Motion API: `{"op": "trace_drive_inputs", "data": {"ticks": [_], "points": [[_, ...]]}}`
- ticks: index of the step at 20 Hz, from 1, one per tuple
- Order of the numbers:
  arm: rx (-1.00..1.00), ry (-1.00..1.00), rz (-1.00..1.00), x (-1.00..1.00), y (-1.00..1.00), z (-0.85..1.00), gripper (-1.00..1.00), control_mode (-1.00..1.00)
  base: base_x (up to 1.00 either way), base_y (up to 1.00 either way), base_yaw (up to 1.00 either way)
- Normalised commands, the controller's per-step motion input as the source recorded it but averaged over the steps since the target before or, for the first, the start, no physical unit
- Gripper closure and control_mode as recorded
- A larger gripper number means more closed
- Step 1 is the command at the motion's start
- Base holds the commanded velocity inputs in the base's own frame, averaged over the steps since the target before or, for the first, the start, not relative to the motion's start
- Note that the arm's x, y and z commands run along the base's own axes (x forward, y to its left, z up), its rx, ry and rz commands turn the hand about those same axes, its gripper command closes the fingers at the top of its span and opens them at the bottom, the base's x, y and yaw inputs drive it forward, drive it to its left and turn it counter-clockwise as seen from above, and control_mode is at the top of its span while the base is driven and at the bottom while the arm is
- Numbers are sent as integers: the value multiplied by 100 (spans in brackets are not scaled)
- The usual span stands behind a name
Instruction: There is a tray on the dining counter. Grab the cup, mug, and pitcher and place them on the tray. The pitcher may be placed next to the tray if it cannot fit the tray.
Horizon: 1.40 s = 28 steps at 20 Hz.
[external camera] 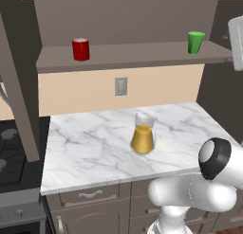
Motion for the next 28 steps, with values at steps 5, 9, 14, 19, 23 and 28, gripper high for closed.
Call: {"op": "trace_drive_inputs", "data": {"ticks": [5,9,14,19,23,28], "points": [[3,-11,-1,24,-17,0,-100,-100,0,0,0],[4,-9,-1,31,-11,0,-100,-100,0,0,0],[7,-3,-1,43,-1,0,-100,-100,0,0,0],[7,0,0,44,-6,0,-100,-100,0,0,0],[2,0,0,38,-18,0,-100,-100,0,0,0],[0,0,0,35,-15,0,-100,-100,0,0,0]]}}
